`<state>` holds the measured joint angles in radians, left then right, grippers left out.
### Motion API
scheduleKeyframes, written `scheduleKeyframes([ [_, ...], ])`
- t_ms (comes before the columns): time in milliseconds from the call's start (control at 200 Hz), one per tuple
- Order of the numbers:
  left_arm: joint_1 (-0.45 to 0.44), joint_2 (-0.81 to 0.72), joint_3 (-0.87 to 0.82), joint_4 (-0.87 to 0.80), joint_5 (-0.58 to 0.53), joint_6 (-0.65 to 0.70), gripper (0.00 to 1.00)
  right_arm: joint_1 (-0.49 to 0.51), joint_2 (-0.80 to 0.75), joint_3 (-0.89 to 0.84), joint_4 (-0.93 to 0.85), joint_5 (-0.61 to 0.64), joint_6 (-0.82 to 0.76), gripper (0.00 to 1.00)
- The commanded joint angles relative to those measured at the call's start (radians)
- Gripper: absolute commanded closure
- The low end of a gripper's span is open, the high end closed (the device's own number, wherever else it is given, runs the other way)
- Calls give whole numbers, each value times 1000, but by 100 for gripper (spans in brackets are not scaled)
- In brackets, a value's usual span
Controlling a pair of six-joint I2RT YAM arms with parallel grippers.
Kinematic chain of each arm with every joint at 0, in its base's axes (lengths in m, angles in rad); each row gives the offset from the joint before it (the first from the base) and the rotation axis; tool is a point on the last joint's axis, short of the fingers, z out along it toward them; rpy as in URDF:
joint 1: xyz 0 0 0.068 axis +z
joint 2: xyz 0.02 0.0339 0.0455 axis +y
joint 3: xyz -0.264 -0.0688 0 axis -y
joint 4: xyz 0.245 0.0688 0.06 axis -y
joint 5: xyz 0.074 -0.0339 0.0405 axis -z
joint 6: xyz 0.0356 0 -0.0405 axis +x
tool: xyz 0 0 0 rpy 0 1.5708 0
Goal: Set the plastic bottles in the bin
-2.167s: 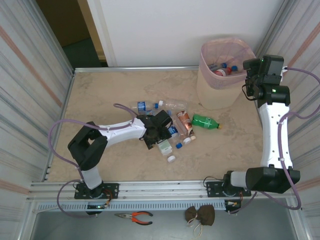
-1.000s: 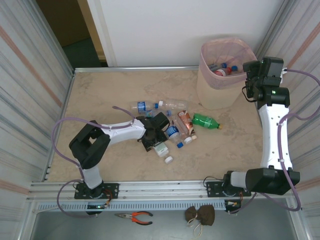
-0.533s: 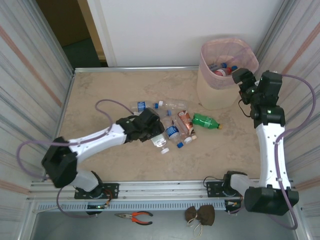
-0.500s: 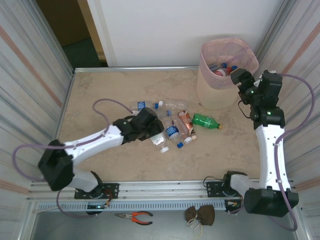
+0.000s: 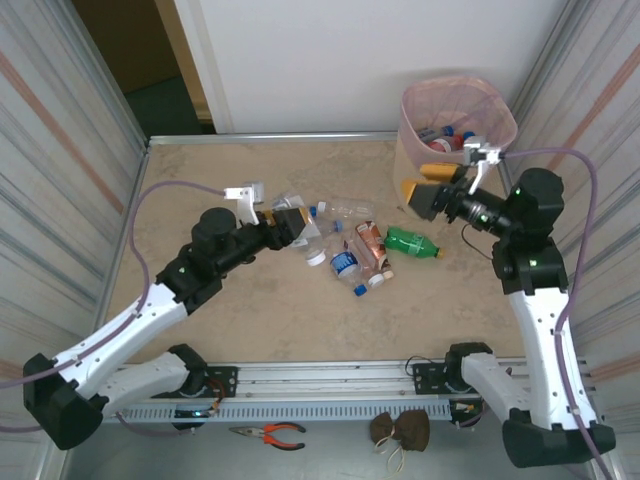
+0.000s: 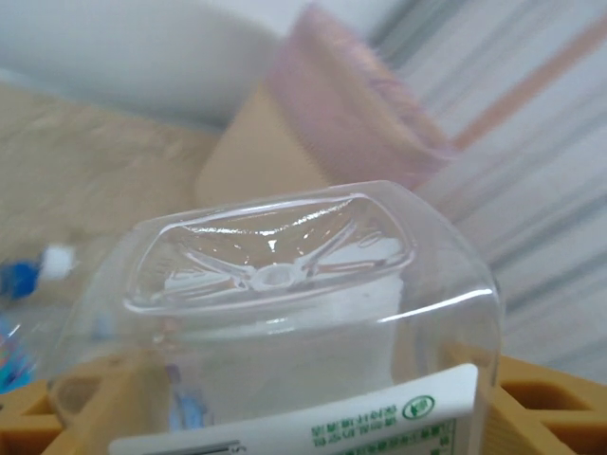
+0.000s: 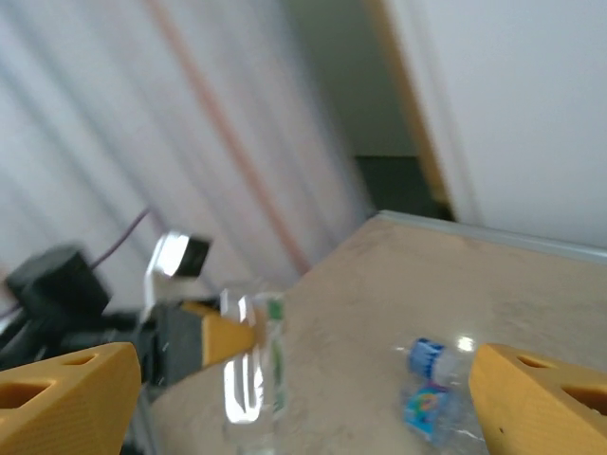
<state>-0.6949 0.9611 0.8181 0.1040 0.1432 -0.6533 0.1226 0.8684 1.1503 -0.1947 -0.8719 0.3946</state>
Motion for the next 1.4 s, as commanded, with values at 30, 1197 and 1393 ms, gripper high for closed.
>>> scheduleKeyframes([
  [30, 4, -24, 51, 149, 248, 191, 38, 147, -20, -13, -24, -75, -225, 11],
  [1197, -51, 25, 218, 317, 696, 351, 40, 636, 202, 110, 45, -15, -260, 25],
  [1393, -50, 7, 207, 300, 665, 371, 39, 636, 206, 116, 33, -26, -250, 40],
])
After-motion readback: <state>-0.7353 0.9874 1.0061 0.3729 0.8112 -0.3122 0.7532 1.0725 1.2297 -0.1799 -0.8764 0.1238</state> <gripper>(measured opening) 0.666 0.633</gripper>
